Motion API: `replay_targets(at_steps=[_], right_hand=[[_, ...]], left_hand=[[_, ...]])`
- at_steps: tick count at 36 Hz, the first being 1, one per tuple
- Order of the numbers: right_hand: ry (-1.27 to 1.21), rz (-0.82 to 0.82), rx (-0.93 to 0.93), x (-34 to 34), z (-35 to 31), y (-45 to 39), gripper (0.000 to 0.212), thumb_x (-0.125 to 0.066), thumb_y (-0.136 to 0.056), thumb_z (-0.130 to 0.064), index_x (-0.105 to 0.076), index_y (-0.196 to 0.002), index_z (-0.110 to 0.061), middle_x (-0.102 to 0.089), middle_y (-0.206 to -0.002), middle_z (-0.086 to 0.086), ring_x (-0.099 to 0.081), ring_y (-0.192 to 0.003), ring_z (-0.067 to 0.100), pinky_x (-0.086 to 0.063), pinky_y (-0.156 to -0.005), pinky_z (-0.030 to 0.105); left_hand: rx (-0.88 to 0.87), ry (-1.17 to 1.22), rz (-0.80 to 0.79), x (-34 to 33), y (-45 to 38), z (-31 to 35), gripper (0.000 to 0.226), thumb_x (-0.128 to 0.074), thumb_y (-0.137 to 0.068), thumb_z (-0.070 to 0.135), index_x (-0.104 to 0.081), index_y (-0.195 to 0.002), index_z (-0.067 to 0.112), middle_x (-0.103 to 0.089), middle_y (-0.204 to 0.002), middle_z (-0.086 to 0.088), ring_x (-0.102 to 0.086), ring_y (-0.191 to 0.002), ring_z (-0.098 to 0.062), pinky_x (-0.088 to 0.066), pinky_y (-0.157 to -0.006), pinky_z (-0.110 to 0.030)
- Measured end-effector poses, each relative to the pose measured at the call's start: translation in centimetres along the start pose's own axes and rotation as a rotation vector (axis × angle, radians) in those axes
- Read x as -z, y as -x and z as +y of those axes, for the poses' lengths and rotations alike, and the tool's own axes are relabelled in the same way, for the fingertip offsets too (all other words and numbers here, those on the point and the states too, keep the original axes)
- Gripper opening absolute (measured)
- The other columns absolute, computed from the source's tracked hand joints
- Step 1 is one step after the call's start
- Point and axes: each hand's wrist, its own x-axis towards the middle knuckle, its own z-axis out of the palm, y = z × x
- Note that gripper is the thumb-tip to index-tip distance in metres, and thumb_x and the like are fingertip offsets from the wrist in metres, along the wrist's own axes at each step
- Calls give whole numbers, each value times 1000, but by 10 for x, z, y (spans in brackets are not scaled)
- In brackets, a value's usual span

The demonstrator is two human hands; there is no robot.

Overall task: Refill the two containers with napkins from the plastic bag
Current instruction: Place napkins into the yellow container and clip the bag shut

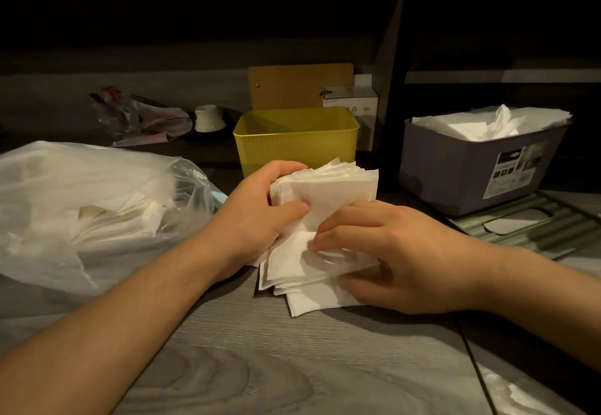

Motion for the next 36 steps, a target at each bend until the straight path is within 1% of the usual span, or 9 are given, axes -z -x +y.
replay_targets(at_steps=[7,12,17,20,24,28,30,32,36], right_hand=[[-83,74,-105,-6,4,-2,31,-61,-88,-21,-71,-118,-19,-69,-112,-8,-65,-102,10,-55,-85,34],[-352,218,-388,-2,9,1,17,-63,-96,-18,-73,-106,-27,-72,-91,-11,-69,-82,10,-57,-71,40],[-467,304,-577,4,16,-5,21,-59,-96,-15,-72,-101,-32,-73,-87,-9,-69,-76,9,-60,-69,32],[-569,371,-704,6,21,-10,22,-58,-97,-15,-73,-100,-31,-74,-94,-8,-69,-84,4,-59,-66,22],[-632,436,-772,4,24,-13,17,-56,-101,-24,-73,-99,-27,-71,-94,-11,-59,-59,0,-46,-49,18],[-744,463,-675,5,26,-7,29,-48,-100,-46,-68,-111,-29,-70,-106,-11,-67,-97,11,-61,-67,33],[-731,393,-558,7,28,-1,37,-46,-95,-53,-63,-121,-32,-68,-113,-15,-64,-110,5,-58,-84,28],[-784,299,-453,7,29,5,38,-56,-97,-51,-57,-130,-32,-66,-122,-16,-62,-117,5,-54,-90,24],[-912,191,-369,8,34,12,56,-62,-89,-37,-48,-142,-28,-60,-133,-6,-59,-124,19,-55,-96,33]], left_hand=[[15,1,-3,0,2,1,39,-70,-92,14,-64,-123,36,-72,-111,5,-69,-105,-23,-57,-91,-57],[13,16,-27,1,3,5,37,-67,-94,8,-64,-123,29,-73,-109,6,-70,-101,-16,-59,-83,-38],[55,80,-22,-4,6,14,22,-54,-102,33,-68,-118,35,-73,-106,10,-68,-97,-12,-55,-73,-30],[68,151,-59,-4,8,16,37,-42,-96,58,-67,-118,42,-71,-110,12,-68,-103,-15,-58,-85,-40],[22,96,-80,-4,10,16,50,-61,-80,53,-60,-129,39,-69,-113,17,-68,-105,-7,-58,-92,-35],[43,49,-35,-4,7,12,38,-64,-97,20,-58,-130,38,-70,-111,14,-71,-99,-12,-62,-80,-37],[52,63,-23,-3,6,11,38,-62,-98,17,-58,-130,38,-70,-114,9,-72,-97,-15,-63,-79,-42],[55,79,-17,-3,6,11,38,-61,-99,16,-58,-130,37,-71,-114,5,-73,-98,-19,-62,-82,-47],[70,105,0,-3,4,8,38,-61,-99,14,-59,-130,37,-71,-117,5,-73,-100,-22,-61,-86,-51]])
